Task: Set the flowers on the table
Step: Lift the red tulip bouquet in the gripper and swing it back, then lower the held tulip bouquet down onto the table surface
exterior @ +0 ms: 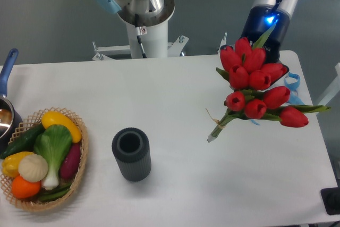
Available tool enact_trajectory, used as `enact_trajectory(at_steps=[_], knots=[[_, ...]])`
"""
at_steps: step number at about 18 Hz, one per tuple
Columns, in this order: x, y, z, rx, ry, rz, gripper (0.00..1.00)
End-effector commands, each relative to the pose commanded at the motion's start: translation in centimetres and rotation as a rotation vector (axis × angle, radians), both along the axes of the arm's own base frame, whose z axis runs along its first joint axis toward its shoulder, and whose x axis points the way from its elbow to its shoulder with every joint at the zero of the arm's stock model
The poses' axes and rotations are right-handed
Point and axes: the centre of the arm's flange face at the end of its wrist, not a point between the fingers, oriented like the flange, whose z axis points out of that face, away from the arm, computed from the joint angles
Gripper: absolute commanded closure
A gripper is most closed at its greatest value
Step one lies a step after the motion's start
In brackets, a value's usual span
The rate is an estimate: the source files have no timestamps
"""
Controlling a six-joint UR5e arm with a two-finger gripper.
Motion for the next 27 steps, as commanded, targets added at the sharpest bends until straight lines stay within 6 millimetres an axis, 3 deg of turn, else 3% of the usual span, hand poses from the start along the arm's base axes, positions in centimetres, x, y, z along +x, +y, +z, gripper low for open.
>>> enact_trajectory(at_steps=[5,9,15,18,22,25,27], knots=[[-0.2,-0.1,-0.1,-0.013,-0.002,0.012,0.78],[-0.5,-1.5,-0.3,-0.116,0.039,0.104,0.78],[1.5,-3.6,2.2,-0.298,0.157,0.261,0.79],[2.3,-3.3,2.0,-0.390,0.219,0.287,0.83],[3.9,-1.6,-0.5,-0.635,0.321,0.236,0.83],[5.2,0.1,-3.8,-0.842,0.420,0.117,0.83],[5.1,0.4,-6.8,-0.941,0.427,0.065,0.83]])
